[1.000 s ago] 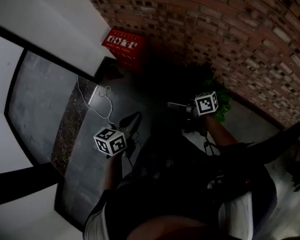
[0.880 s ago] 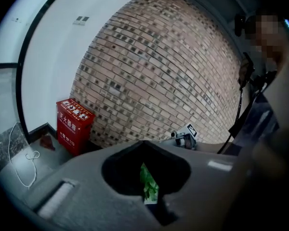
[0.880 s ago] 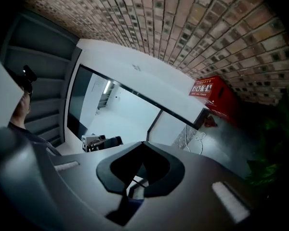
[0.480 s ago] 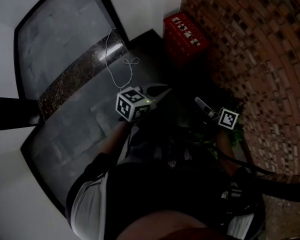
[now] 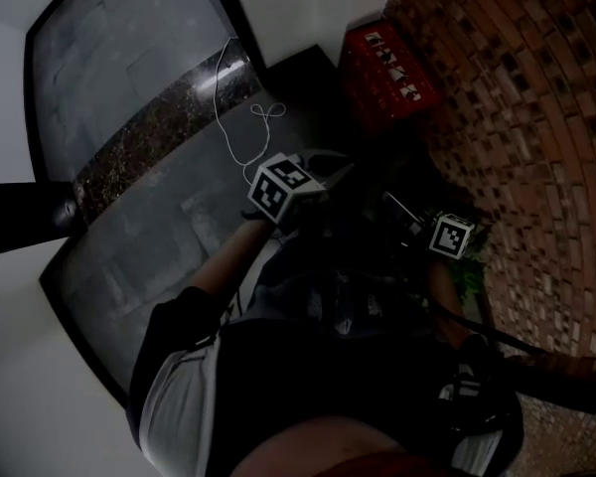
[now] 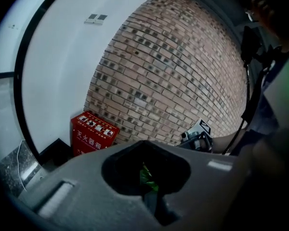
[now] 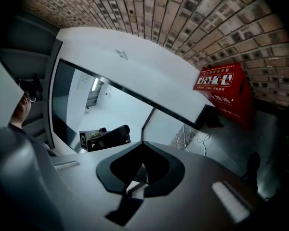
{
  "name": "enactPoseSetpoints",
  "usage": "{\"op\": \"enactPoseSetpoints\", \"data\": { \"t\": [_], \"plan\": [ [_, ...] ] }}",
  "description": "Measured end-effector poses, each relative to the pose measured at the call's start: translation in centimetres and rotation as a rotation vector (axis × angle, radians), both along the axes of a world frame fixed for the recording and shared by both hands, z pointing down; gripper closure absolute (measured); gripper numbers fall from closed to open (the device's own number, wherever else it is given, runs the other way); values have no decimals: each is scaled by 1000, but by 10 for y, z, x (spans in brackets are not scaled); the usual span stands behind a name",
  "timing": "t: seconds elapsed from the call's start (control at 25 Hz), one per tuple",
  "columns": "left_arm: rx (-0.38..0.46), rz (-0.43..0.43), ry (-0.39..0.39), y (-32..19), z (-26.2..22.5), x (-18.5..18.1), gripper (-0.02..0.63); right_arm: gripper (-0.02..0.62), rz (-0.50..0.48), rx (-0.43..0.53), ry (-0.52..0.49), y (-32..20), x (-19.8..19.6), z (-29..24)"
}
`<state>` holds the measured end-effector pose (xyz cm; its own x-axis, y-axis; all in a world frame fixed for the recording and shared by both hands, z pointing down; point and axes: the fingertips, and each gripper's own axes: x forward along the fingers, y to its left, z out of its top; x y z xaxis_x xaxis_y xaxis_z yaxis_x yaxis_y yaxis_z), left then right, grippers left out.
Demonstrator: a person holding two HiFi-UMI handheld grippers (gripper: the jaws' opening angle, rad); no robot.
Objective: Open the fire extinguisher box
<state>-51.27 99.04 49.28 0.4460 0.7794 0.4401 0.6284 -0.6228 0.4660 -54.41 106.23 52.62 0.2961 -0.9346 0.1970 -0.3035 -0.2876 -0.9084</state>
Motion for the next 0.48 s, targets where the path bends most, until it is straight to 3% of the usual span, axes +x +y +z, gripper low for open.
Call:
{"op": "enactPoseSetpoints", "data": {
  "t": [0.24, 0.4, 0.48],
  "plan": [
    [-52, 101, -20, 46, -3, 64, 612, 595, 53, 32, -4, 27, 66, 17],
    [-7, 112, -27, 76, -4, 118, 612, 595, -120, -190, 141, 37, 99, 42],
    [43, 101, -37, 84, 2, 141, 612, 595, -204, -251, 211, 40, 116, 44]
  ]
}}
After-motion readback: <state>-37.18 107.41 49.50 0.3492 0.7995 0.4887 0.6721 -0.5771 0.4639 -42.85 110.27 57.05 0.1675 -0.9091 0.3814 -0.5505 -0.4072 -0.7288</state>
